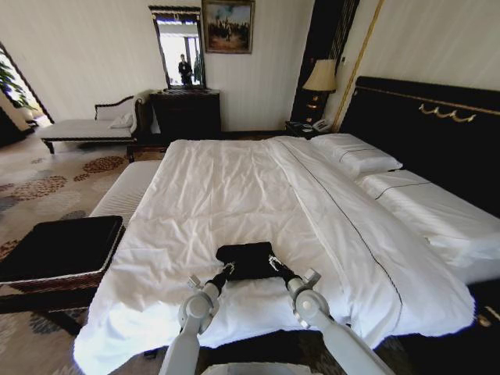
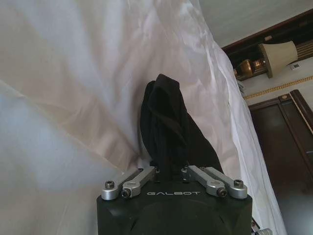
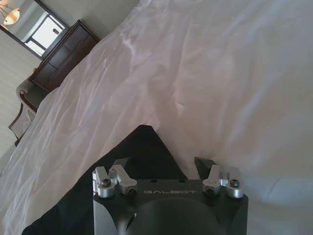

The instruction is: Fold the clothes on the bed and place them into the basket.

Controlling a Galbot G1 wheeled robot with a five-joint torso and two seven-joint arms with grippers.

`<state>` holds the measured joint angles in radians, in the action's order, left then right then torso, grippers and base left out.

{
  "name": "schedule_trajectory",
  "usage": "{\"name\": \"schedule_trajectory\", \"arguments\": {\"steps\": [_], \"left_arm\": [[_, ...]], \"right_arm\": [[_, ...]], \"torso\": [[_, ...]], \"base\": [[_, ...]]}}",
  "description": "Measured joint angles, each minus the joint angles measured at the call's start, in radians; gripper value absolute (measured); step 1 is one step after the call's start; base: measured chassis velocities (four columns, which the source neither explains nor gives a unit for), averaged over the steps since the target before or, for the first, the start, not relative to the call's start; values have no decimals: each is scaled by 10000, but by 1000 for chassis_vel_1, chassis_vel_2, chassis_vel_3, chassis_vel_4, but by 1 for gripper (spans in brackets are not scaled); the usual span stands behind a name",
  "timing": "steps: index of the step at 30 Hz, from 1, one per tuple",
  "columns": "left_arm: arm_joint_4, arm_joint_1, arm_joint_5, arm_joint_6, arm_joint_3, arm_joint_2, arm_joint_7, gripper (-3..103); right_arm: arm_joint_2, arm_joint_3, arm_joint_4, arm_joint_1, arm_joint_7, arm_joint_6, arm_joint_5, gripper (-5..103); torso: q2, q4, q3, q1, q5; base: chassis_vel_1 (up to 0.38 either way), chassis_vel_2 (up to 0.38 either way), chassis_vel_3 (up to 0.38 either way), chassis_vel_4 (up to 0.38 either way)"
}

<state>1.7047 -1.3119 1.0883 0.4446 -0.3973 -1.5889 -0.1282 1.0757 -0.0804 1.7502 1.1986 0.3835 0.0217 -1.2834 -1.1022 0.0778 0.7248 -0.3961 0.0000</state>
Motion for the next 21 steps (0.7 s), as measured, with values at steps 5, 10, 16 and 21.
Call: {"name": "schedule_trajectory", "arguments": {"steps": [5,10,16,21], "left_arm": [[-27,66,-11,-43,21,-41,10,11],[-33,80,-29,-98,61,-23,24,11],[22,43,-46,-156,79,103,67,11],[227,-33,12,-211,28,269,81,11]], "right_arm": [[16,12,-43,12,-227,268,120,54],[15,39,-40,93,-528,521,278,37],[227,149,-84,105,-600,615,489,16],[404,202,-84,157,-953,828,954,3]], "torso": [[0,0,0,0,0],[0,1,0,0,0],[0,1,0,0,-1],[0,2,0,-1,0]], "base": [[0,0,0,0],[0,0,0,0],[0,0,0,0],[0,0,0,0]]}}
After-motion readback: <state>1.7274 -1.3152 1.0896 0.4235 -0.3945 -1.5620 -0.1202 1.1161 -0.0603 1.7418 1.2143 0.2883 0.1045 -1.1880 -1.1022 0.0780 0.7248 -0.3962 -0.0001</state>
